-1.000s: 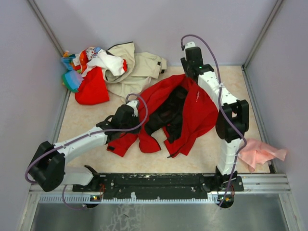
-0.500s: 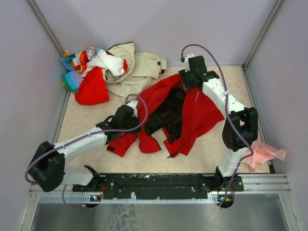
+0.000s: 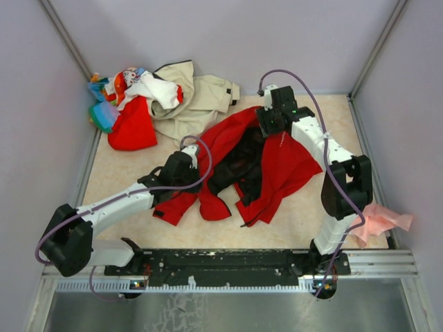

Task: Zip up the jacket
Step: Flatten out the jacket at the center of the board.

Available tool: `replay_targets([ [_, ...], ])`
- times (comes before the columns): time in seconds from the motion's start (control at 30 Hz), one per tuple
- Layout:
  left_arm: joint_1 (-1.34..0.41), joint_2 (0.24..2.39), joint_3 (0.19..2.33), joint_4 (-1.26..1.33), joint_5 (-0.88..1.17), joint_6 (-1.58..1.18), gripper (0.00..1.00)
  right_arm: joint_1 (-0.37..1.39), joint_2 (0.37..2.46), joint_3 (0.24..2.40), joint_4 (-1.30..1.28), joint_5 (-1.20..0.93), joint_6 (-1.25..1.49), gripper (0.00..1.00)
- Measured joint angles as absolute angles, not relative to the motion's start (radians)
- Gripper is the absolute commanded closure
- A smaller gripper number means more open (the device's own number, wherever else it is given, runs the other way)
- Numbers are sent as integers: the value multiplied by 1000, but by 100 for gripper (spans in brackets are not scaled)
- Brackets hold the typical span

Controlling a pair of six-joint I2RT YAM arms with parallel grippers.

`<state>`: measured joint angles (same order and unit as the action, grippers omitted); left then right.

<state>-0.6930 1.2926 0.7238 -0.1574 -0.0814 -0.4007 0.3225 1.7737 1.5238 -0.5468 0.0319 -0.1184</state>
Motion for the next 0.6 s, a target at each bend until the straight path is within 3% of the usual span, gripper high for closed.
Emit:
replay_targets([
  [0.4, -693, 1293, 720, -161, -92, -403, 99, 323, 1921, 1674, -511, 142, -143, 91],
  [0.5, -693, 1293, 720, -165, -98, -403, 99, 321, 1956, 1747, -509, 172, -157, 100],
  [0.6, -693, 1293, 720, -166, -102, -403, 99, 313, 1985, 1830, -501, 192, -166, 100],
])
